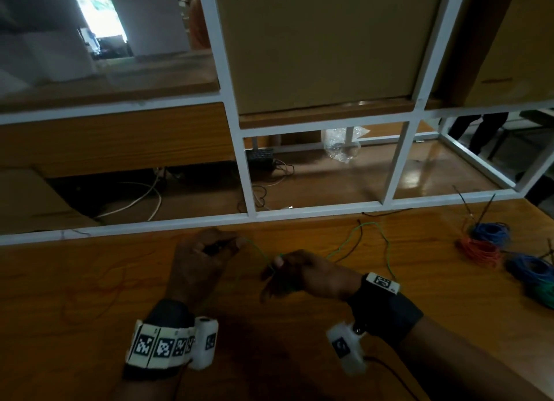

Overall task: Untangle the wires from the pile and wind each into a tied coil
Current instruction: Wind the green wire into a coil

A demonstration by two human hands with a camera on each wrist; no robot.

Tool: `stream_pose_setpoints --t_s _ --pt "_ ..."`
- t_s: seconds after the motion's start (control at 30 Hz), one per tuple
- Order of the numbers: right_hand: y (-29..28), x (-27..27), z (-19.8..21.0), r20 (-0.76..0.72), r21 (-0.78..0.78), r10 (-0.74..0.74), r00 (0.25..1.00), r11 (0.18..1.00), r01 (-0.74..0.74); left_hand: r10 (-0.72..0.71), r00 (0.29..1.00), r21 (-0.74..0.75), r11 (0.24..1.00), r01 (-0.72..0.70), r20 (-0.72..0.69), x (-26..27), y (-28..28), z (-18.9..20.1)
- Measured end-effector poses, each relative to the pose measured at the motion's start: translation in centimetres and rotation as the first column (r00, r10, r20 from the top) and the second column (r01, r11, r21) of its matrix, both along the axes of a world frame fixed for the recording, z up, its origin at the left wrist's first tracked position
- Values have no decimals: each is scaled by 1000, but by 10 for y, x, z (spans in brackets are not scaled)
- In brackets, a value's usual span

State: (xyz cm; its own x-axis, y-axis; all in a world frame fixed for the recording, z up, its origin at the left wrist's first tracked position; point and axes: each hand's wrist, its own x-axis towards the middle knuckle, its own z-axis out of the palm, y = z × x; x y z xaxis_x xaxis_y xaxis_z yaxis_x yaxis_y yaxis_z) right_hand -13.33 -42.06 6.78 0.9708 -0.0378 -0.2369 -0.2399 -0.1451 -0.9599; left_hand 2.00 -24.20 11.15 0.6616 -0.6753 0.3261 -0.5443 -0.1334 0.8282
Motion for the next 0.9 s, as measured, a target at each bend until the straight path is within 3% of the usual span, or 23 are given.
stream_pose_setpoints --t_s 0.07,0.2,0.27,0.43,0.53,0.57,0.6,0.7,0.8,0.87,0.9 --pt "14 -2 -2 16 252 85 996 964 -86 -99 995 -70 993 99 6 4 -6 9" --pt "31 -9 13 136 645 145 980 738 -199 -171 985 -119 978 171 10 12 -20 14" --pt "31 -11 23 198 701 135 971 673 -236 -183 980 -124 977 172 -83 18 -28 9" --pt "24 -13 39 324 708 164 932 612 -354 -192 949 -39 981 189 -251 16 -39 -9" --pt "24 -5 47 421 766 11 907 530 -362 -168 875 77 971 227 -454 9 -48 -22" --pt "21 -2 50 438 794 -73 896 499 -347 -184 866 131 953 272 -465 4 -53 -25" --pt "17 1 54 440 820 -165 883 474 -320 -184 888 192 939 286 -421 -2 -56 -28" --pt "0 7 69 424 869 -452 785 449 -210 -70 968 341 927 152 -242 -21 -50 -49" --pt "-22 12 77 401 838 -680 614 543 54 -71 961 295 943 152 -267 -26 -31 -73" --pt "-31 17 69 526 606 -710 468 699 379 -29 974 312 945 100 -225 -26 -23 -82" --pt "-35 19 61 612 364 -665 428 718 594 -17 988 338 939 68 -151 -26 -21 -83"
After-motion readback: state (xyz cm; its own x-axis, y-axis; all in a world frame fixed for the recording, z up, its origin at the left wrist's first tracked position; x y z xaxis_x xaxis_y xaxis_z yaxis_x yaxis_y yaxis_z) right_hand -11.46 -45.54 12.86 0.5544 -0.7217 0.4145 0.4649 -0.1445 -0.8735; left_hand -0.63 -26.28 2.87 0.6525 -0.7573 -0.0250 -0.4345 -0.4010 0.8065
